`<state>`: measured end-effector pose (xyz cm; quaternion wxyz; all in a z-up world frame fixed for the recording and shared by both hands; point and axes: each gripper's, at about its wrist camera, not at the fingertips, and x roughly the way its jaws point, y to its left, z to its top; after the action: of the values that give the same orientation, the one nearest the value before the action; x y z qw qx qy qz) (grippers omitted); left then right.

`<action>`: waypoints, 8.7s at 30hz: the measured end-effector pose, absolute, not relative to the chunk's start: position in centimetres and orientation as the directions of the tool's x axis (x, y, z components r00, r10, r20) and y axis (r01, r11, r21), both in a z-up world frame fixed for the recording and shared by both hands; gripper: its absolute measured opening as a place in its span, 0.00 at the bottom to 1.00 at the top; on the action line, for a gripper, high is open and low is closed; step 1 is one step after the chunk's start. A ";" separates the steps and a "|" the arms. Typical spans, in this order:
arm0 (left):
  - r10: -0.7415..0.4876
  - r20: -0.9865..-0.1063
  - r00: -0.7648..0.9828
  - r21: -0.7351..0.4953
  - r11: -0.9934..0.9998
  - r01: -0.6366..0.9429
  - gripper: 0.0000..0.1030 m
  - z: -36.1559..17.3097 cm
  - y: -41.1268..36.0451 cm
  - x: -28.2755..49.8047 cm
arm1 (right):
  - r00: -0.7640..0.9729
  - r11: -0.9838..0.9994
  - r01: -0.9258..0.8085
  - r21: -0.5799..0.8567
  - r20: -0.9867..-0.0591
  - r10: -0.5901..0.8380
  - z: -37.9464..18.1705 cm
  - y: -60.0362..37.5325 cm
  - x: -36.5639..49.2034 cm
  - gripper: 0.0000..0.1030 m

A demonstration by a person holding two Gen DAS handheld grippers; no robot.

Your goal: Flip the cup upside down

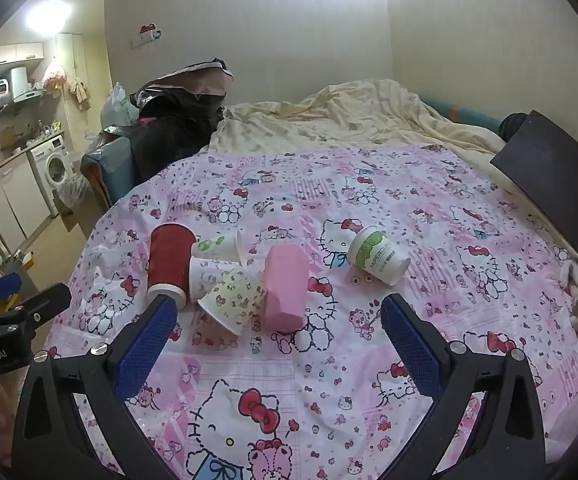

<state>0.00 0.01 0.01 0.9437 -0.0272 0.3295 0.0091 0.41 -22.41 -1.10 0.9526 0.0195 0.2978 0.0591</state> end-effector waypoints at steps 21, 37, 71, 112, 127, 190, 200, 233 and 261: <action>-0.001 -0.625 0.780 -0.048 0.998 -0.037 1.00 0.0 0.0 0.0 | 0.814 0.992 -0.102 0.079 -0.567 0.128 -1.1 -22.4 0.4 1.00; 0.000 -0.624 0.782 -0.048 0.998 -0.038 1.00 -0.4 -0.2 -0.1 | 0.814 0.992 -0.103 0.078 -0.567 0.129 -1.1 -22.3 0.4 1.00; 0.000 -0.624 0.781 -0.046 0.998 -0.038 1.00 -0.4 -0.2 -0.1 | 0.814 0.991 -0.103 0.080 -0.566 0.130 -1.1 -22.4 0.4 1.00; -0.033 -0.919 0.393 -0.145 0.955 -0.259 0.98 -6.6 7.1 18.3 | 0.814 0.998 0.002 0.069 -0.580 0.039 -1.0 -24.7 2.0 1.00; -0.141 -0.961 0.238 -0.203 0.944 -0.261 0.78 -12.9 3.7 23.3 | 0.734 0.984 0.130 0.118 -0.679 -0.015 -2.7 -28.3 4.4 1.00; -0.281 -0.936 0.210 -0.311 0.942 -0.124 0.77 -8.6 -3.1 4.0 | 0.740 0.966 0.120 0.230 -0.669 0.067 -2.0 -31.9 -0.3 1.00; -0.112 -0.896 0.430 -0.172 0.979 -0.105 0.77 -5.6 2.9 1.0 | 0.726 0.970 0.094 0.226 -0.682 0.088 -2.3 -30.5 0.2 1.00; -0.136 -0.875 0.465 -0.260 0.941 -0.214 0.85 -6.3 7.9 0.2 | 0.488 0.958 -0.164 0.233 -0.825 0.284 -13.2 -13.1 -1.9 0.71; -0.135 -0.879 0.457 -0.233 0.958 -0.166 0.85 -6.6 6.0 0.2 | 0.494 0.929 -0.266 0.256 -0.791 0.360 -3.5 -19.2 -2.9 0.60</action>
<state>0.17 6.00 -6.60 0.8413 -0.1444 0.5209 0.0093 -2.87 -19.24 -3.49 0.8630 0.0500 0.4690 0.1812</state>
